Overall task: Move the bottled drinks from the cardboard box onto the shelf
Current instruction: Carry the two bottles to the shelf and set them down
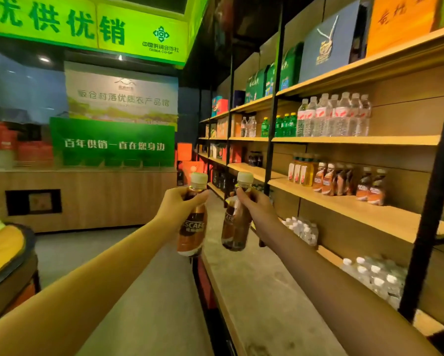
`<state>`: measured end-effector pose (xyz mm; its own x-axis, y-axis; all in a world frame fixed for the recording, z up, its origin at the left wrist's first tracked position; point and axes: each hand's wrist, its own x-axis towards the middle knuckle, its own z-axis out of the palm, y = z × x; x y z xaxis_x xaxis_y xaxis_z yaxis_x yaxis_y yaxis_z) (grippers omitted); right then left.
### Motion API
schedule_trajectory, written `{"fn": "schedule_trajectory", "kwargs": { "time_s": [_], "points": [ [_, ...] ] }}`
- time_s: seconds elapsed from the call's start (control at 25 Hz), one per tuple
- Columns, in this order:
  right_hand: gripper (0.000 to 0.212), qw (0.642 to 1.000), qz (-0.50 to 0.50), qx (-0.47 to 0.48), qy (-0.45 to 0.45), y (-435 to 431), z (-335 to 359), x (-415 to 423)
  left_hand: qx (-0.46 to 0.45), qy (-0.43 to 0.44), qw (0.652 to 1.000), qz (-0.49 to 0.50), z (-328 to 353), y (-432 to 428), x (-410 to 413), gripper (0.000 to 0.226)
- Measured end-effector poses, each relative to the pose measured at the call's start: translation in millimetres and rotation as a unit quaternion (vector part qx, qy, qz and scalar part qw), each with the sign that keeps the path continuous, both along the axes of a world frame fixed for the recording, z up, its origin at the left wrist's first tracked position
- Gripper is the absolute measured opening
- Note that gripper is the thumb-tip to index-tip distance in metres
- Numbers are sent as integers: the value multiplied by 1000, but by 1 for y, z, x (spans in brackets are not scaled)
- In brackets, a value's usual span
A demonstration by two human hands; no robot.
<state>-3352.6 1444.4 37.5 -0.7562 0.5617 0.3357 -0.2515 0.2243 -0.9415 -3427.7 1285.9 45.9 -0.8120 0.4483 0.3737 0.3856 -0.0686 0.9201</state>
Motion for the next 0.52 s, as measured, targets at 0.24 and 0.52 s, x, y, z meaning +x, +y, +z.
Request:
{"fn": "schedule_trajectory", "kwargs": {
  "time_s": [0.24,0.52],
  "points": [
    [11,997,-75,-8,-26,103,-12,-104,0,-11,997,-75,-13,119,-120,6],
    [28,988,-152,12,-15,288,-21,-203,-15,-7,985,-171,-24,307,-232,6]
  ]
}}
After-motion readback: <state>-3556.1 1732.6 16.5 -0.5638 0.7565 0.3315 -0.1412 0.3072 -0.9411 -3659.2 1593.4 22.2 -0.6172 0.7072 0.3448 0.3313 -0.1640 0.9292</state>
